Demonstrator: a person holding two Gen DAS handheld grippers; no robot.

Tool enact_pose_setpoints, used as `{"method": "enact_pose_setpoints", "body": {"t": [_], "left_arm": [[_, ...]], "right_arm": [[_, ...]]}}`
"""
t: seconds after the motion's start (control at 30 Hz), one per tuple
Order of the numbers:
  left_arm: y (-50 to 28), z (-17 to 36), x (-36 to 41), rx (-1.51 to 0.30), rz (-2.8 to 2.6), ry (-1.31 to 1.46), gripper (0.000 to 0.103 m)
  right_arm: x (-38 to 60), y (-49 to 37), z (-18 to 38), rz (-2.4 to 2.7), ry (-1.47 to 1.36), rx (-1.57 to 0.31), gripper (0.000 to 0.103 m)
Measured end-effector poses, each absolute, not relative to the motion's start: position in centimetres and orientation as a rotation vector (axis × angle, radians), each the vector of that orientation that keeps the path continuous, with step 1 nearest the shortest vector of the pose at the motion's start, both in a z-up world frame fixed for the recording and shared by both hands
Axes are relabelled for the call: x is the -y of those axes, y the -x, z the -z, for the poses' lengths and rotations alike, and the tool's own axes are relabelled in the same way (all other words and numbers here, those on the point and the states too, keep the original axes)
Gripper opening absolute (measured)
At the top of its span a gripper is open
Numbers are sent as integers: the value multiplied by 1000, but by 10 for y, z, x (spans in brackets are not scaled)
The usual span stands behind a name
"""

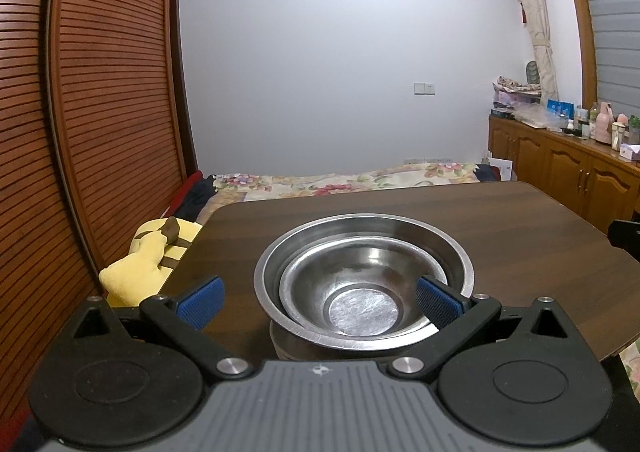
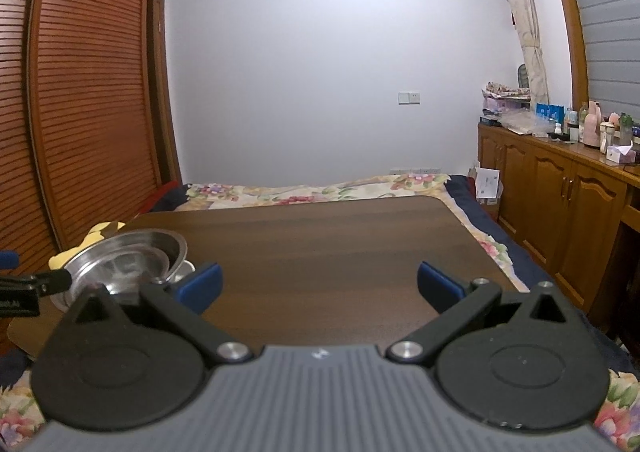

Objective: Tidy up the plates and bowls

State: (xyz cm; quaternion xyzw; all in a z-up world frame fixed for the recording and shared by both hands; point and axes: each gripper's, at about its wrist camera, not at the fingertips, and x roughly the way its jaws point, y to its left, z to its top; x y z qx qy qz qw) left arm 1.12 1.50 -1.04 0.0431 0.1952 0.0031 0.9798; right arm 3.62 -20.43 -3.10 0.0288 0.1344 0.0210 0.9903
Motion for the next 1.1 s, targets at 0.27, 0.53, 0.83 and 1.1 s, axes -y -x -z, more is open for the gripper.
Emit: {"method": "enact_pose_setpoints", "body": {"t": [0.27, 0.53, 0.83, 1.1], "left_arm": [[-11, 10, -15, -393, -6, -87, 103], [-11, 10, -15, -390, -6, -86, 103], [-10, 10, -15, -390, -7, -86, 103], [-10, 10, -15, -390, -6, -86, 103]], "right_arm": [[203, -36, 31, -42, -57, -270, 103], [204, -35, 31, -43, -58, -268, 103], [204, -34, 31, -45, -62, -271, 103], [205, -35, 30, -46, -62, -272, 103]]}}
